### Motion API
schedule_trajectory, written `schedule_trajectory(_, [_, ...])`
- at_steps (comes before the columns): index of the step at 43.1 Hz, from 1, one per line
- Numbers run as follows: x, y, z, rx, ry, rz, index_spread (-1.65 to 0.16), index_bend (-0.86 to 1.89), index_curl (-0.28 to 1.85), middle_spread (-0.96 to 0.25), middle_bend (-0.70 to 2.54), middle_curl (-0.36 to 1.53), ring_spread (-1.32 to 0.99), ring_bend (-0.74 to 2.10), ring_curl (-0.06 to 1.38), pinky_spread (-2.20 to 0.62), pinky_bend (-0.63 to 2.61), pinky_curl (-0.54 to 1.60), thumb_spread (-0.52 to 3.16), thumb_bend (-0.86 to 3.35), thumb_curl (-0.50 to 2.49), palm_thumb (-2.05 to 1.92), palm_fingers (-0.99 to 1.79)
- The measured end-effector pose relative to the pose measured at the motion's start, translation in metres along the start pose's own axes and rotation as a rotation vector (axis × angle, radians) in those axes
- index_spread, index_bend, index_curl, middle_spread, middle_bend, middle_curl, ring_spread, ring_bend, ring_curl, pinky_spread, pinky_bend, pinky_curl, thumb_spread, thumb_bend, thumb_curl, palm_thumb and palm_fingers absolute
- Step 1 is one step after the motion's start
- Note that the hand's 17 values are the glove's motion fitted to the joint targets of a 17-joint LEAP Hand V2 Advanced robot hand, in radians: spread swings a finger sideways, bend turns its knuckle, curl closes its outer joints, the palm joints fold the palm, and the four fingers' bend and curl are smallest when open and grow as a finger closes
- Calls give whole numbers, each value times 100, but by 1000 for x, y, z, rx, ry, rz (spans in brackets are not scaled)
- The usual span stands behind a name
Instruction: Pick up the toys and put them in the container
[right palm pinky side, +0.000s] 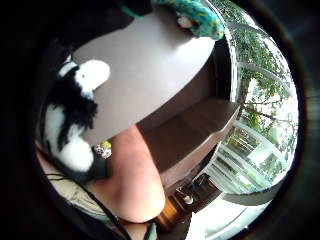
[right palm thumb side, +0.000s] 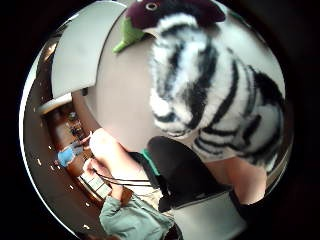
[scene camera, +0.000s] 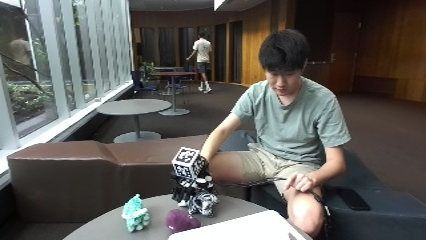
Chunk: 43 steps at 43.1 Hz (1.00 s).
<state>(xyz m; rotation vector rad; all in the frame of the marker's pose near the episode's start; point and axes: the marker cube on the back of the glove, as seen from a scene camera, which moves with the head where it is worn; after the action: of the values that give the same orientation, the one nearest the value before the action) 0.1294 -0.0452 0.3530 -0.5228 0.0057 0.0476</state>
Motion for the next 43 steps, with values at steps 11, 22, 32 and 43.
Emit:
schedule_trajectory(11, [-2,-8,32,-52,30,-35,-14,8,11,-4,27,28,-7,69,32,-3,89,37,117,3,25,10,20])
schedule_trajectory(22, [-7,-24,36,62,71,-17,-15,18,14,-17,58,41,-25,102,41,-20,86,34,125,19,38,44,78])
schedule_trajectory(32, [-10,-40,20,55,-23,10,-21,37,21,-24,78,54,-32,110,48,-28,83,36,108,20,51,57,108])
schedule_trajectory(43, [6,-11,-17,80,34,19,-25,67,35,-26,93,66,-36,116,54,-32,82,39,94,18,62,60,111])
